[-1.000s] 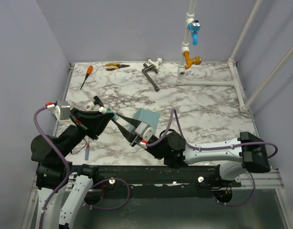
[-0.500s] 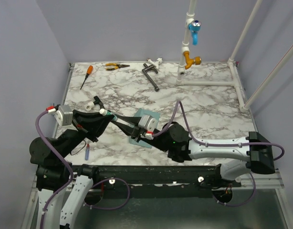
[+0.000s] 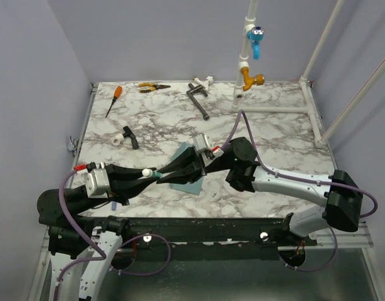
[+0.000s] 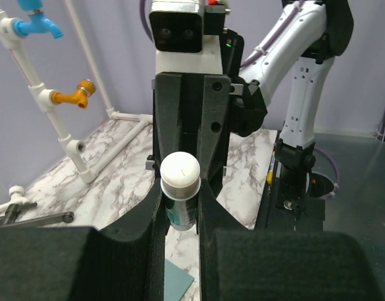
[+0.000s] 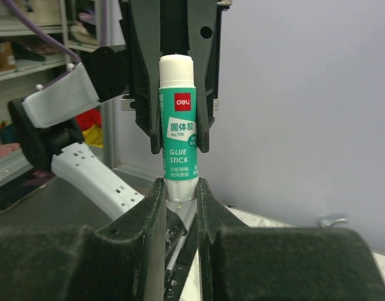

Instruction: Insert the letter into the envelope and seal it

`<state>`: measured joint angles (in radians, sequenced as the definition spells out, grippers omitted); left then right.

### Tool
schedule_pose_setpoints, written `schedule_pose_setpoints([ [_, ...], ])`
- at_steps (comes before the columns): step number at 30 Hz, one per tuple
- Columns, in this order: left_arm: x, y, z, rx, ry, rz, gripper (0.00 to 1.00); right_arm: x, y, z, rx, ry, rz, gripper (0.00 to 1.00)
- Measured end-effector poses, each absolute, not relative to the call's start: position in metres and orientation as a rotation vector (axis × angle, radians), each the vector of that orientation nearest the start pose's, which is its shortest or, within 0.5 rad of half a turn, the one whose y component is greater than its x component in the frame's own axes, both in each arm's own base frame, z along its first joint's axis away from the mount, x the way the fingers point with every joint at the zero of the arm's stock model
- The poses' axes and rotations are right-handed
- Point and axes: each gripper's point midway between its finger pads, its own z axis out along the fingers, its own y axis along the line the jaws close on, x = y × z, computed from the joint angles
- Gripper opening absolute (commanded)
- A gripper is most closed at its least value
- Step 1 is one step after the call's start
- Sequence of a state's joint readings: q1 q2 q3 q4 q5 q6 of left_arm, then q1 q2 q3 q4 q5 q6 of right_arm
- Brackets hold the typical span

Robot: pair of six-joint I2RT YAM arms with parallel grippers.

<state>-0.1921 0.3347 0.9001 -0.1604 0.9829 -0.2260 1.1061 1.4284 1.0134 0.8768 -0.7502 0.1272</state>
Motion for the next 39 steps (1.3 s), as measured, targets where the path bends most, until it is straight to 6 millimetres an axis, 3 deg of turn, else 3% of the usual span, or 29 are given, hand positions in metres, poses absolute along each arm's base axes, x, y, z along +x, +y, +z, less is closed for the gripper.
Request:
schedule_pose_setpoints([
  [3, 0.072, -0.172, 0.407, 0.915, 1.094, -0.932, 0.0, 0.072, 0.435, 0.38, -1.242, 0.658, 1.525, 0.01],
  [4, 0.071, -0.172, 0.406, 0.923, 1.091, -0.935, 0.0, 0.071, 0.434, 0.379, -1.248, 0.654, 1.539, 0.05],
  [7, 0.069, -0.173, 0.406, 0.93, 1.09, -0.94, 0.0, 0.07, 0.434, 0.379, -1.247, 0.659, 1.561, 0.44],
  [11, 0.075, -0.172, 0.402, 0.893, 1.131, -0.948, 0.0, 0.07, 0.432, 0.391, -1.201, 0.636, 1.562, 0.64],
  [21, 0.09, -0.167, 0.409, 0.682, 1.224, -1.02, 0.0, 0.091, 0.421, 0.422, -0.916, 0.666, 1.589, 0.66],
  [26, 0.093, -0.165, 0.417, 0.61, 1.228, -1.053, 0.0, 0.102, 0.419, 0.428, -0.808, 0.699, 1.602, 0.66],
  [31, 0.095, -0.164, 0.423, 0.564, 1.225, -1.081, 0.0, 0.1, 0.428, 0.421, -0.781, 0.723, 1.635, 0.69],
  [39, 0.095, -0.165, 0.429, 0.55, 1.206, -1.102, 0.0, 0.094, 0.437, 0.412, -0.793, 0.746, 1.653, 0.57],
])
